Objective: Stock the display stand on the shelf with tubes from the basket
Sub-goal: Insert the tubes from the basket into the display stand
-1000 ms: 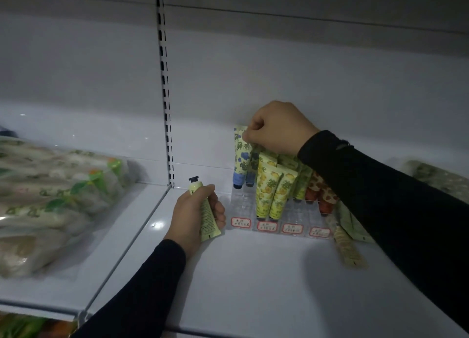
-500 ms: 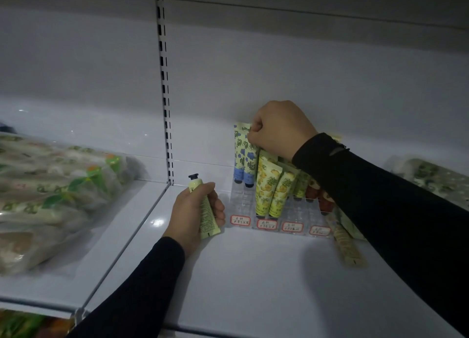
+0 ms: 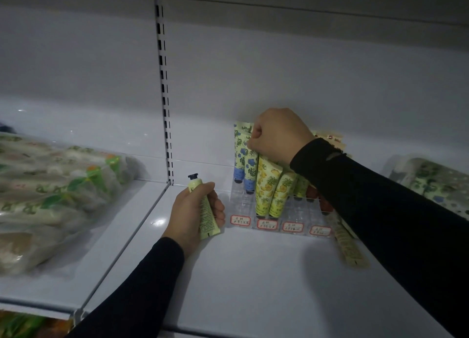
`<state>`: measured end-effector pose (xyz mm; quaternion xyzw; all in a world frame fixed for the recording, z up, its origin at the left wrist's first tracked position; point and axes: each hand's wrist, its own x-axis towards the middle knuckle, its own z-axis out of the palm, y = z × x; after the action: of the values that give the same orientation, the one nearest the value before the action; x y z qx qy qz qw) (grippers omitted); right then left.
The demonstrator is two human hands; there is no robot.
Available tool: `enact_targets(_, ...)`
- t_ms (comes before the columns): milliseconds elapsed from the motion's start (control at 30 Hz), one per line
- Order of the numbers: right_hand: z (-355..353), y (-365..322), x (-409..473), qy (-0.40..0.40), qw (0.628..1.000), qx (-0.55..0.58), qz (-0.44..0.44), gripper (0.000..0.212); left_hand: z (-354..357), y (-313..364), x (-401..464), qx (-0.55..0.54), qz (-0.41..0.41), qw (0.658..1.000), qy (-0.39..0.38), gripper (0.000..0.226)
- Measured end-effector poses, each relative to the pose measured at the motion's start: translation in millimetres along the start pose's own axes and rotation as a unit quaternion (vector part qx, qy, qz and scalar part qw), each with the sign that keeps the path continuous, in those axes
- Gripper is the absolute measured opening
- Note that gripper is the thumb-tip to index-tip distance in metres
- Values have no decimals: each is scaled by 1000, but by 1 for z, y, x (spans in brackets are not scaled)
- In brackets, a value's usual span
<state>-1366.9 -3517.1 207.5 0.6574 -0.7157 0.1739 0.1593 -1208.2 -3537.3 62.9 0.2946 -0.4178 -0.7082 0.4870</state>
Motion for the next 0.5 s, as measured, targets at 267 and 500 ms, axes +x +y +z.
enact_targets(267, -5, 3, 1, -30, 999, 30, 13, 22, -1, -1, 1, 4, 1, 1000, -1, 26)
enact_targets(500, -8, 7, -1, -38, 998, 40, 19, 19, 0, 0, 0, 3, 3, 1000, -4, 25)
